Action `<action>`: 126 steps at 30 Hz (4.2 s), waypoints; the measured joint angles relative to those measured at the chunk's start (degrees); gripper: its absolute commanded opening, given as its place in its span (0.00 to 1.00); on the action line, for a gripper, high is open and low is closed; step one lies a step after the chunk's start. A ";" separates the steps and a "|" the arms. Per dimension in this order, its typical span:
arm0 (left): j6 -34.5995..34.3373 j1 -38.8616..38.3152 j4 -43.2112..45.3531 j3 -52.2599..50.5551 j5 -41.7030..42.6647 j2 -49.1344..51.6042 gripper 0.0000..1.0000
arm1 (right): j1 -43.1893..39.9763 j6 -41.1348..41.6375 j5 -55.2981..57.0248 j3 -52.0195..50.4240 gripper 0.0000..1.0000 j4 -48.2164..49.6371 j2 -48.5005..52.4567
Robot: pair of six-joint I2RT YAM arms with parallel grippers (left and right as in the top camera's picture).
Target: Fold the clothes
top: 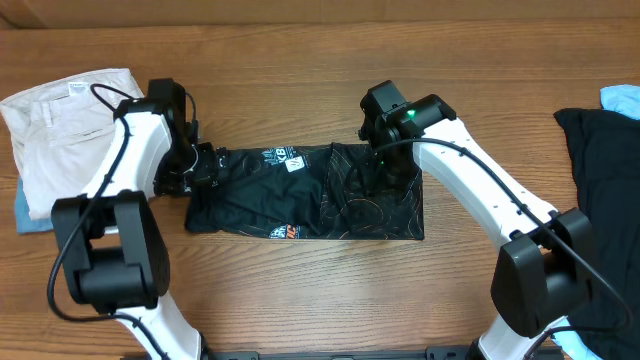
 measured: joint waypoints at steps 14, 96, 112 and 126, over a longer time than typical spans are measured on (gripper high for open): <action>3.08 0.02 2.10 0.37 4.92 5.68 0.89 | 0.00 0.00 0.02 0.00 0.35 0.04 0.00; -3.58 -21.27 -14.73 16.92 18.58 -1.40 0.04 | -11.65 -3.04 3.43 -9.35 0.42 7.91 0.37; -9.55 -27.34 -14.01 20.04 13.75 -1.40 0.04 | -11.65 -3.04 3.41 -9.35 0.42 7.98 0.39; -11.74 -35.41 -9.14 20.04 10.10 -1.40 0.06 | -11.67 -3.04 3.41 -9.35 0.42 7.34 0.39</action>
